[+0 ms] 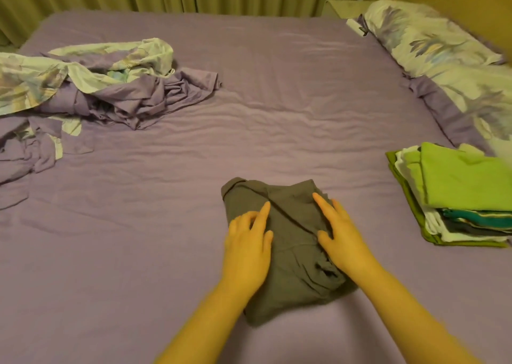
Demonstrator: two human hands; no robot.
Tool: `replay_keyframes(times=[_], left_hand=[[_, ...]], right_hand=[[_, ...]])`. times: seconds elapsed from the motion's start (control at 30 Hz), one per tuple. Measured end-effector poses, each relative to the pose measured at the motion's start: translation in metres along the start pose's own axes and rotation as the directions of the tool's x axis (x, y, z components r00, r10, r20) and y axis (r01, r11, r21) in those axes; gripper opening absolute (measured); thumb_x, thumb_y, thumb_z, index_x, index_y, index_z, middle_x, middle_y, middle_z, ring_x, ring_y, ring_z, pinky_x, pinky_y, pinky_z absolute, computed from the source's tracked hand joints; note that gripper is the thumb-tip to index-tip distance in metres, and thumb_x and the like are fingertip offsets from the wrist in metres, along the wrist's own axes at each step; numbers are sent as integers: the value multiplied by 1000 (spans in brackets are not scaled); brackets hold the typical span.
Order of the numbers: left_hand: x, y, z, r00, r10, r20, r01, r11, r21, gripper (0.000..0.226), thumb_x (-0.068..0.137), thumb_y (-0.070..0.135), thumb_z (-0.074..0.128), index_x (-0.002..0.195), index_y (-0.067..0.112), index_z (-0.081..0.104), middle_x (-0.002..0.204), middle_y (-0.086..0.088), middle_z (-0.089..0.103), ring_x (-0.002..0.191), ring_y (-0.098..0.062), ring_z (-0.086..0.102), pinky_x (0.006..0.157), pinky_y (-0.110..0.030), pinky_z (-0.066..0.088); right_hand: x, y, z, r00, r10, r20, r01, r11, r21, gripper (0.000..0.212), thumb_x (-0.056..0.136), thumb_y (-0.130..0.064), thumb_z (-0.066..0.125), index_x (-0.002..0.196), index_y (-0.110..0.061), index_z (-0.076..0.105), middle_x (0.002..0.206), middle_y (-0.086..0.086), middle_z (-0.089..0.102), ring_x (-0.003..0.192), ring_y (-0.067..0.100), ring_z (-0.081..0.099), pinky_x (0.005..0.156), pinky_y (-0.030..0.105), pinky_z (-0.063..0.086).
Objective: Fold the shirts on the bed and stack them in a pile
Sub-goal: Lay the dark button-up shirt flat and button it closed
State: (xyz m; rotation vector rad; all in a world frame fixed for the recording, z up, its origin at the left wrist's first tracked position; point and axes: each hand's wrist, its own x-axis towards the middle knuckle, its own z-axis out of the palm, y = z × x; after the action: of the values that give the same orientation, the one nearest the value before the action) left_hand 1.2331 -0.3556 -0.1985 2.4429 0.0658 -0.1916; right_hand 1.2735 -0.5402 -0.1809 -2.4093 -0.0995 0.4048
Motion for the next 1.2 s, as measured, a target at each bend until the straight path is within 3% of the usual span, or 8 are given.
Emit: replay_keyframes(times=[0.07, 0.2, 0.43, 0.6, 0.73, 0.87, 1.03, 1.2], left_hand=[[3, -11, 15, 995, 92, -44, -76, 959, 274, 50, 100, 32, 37, 148, 31, 22, 153, -8, 28, 141, -33, 25, 111, -49, 31], [19, -18, 47, 980, 184, 80, -200, 858, 472, 53, 91, 52, 28, 138, 33, 44, 147, -10, 41, 132, -40, 40, 99, -64, 38], [54, -50, 88, 966, 176, 191, -255, 782, 569, 77, 82, 74, 24, 142, 28, 41, 150, -12, 34, 139, -40, 26, 102, -66, 14], [47, -63, 94, 967, 223, 122, -253, 801, 543, 74, 86, 72, 25, 142, 27, 41, 153, -11, 29, 141, -37, 18, 106, -65, 13], [22, -53, 88, 950, -194, -246, 224, 969, 100, 71, 89, 55, 50, 147, 20, 30, 154, -16, 23, 139, -36, 24, 113, -50, 21], [8, -44, 73, 834, -547, -75, 411, 706, -576, 80, 82, 35, 70, 146, 14, 27, 142, -9, 43, 126, -30, 46, 104, -47, 41], [-17, -18, 41, 747, -647, 155, 485, 370, -793, 51, 85, 15, 69, 131, 9, 47, 121, -10, 59, 101, -29, 59, 87, -42, 50], [-62, 17, 5, 766, -625, 148, 444, 350, -825, 50, 88, 10, 65, 133, 9, 44, 125, -13, 57, 99, -31, 58, 85, -43, 50]], right_hand=[[-1, 21, -1, 999, 32, 26, -31, 999, -28, 74, 93, -3, 48, 148, -30, 7, 158, 6, 4, 144, 25, 15, 115, 32, 17], [10, 56, 15, 991, 125, 48, -100, 929, -355, 75, 96, -20, 44, 147, -28, -10, 159, 2, -2, 145, 29, 7, 116, 43, 20], [36, 67, 45, 937, 345, 43, -323, 910, -258, 66, 90, -63, 31, 146, -46, -1, 157, 4, -17, 144, 33, -5, 113, 53, 18], [43, 85, 60, 936, 346, -59, -336, 833, -439, 58, 94, -60, 20, 145, -47, -5, 157, 13, -6, 141, 36, 11, 105, 51, 29], [40, 84, 61, 947, 317, -51, -316, 890, -328, 56, 97, -52, 28, 147, -43, 4, 155, 17, 11, 136, 38, 22, 104, 48, 34], [29, 81, 50, 959, 282, -17, -281, 960, 13, 61, 94, -45, 45, 147, -36, 16, 141, 17, 40, 123, 34, 43, 96, 39, 40], [2, 63, 23, 962, 271, 27, -258, 877, 406, 63, 91, -27, 59, 146, -25, 29, 145, 0, 42, 129, 22, 43, 98, 23, 34], [-50, 43, 2, 958, 268, 101, -274, 759, 590, 61, 92, -17, 58, 146, -20, 29, 145, 5, 42, 125, 23, 46, 94, 25, 39]])
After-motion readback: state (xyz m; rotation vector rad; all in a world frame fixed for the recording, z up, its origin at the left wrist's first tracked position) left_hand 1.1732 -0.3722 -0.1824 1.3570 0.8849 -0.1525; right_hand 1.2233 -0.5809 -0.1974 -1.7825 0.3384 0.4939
